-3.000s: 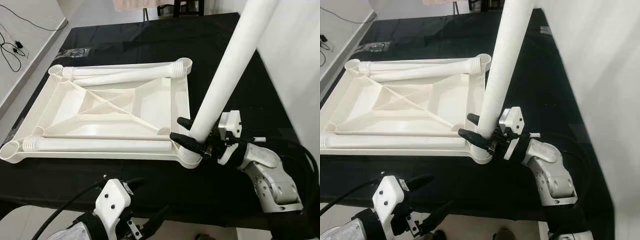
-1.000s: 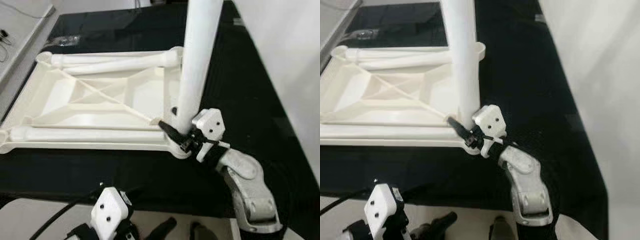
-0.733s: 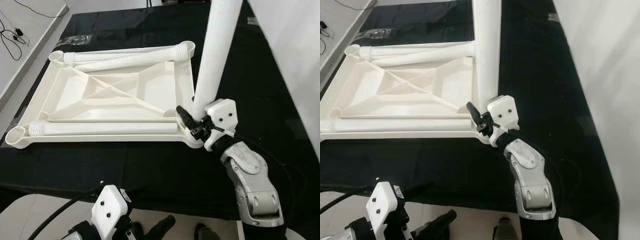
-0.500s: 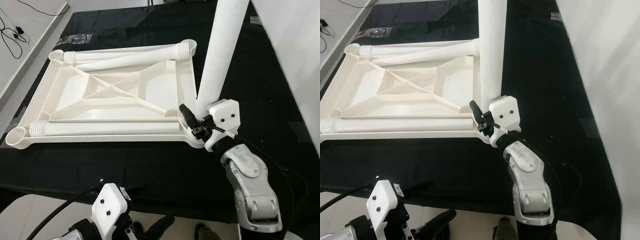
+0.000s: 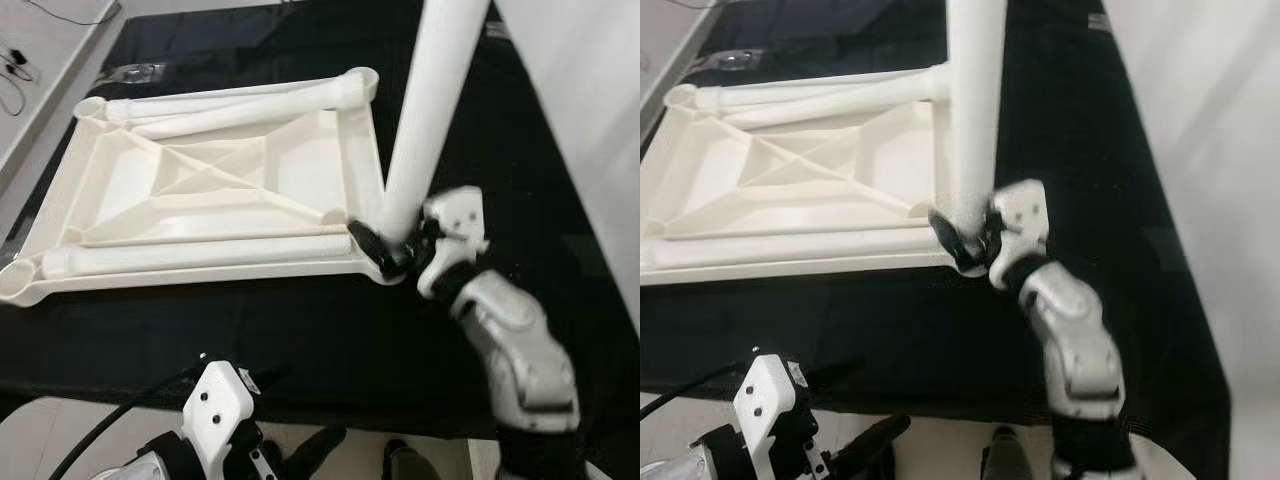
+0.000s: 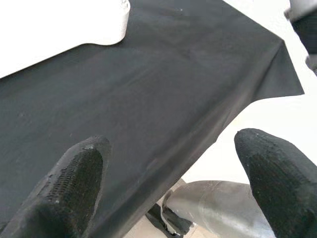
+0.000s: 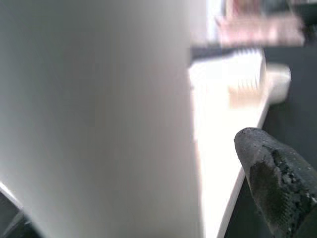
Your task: Building children table
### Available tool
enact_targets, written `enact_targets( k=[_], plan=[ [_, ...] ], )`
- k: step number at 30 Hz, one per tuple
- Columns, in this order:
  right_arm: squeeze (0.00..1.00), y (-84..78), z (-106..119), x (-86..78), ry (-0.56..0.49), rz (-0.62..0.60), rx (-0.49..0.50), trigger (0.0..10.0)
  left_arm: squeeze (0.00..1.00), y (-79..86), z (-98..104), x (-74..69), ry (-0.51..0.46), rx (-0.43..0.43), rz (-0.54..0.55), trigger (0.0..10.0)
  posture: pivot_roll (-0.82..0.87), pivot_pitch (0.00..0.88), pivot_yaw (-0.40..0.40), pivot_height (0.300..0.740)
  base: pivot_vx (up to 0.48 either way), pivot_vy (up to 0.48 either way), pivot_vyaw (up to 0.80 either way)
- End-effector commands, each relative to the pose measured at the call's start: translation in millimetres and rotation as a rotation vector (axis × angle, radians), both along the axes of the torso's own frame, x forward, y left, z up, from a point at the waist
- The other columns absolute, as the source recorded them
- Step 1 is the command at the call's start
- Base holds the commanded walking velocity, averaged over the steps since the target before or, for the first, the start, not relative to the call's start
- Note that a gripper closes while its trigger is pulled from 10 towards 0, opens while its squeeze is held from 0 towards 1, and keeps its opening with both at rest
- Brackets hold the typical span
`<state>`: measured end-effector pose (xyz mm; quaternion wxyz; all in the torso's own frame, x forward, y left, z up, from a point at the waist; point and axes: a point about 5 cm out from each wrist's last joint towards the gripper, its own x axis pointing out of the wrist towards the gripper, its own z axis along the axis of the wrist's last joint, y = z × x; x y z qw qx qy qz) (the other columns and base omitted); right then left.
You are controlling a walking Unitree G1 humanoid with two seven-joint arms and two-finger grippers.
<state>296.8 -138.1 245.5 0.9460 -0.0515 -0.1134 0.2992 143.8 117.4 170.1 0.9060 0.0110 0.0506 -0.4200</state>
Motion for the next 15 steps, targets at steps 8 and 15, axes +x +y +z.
enact_targets(
  k=[8,15],
  plan=[
    [0.0,-1.8,5.8,16.3,0.029,0.415,-0.167,10.0,0.0,0.1,-6.3,1.7,0.019,0.011,0.015,10.0,-0.03,0.288,0.061,0.74,0.0,0.0,0.0],
    [0.0,2.4,6.7,33.5,0.068,0.542,-0.178,0.0,0.0,-1.3,-6.2,3.0,0.014,0.007,0.017,10.0,-0.03,0.284,0.054,0.74,0.0,0.0,0.0]
  ],
)
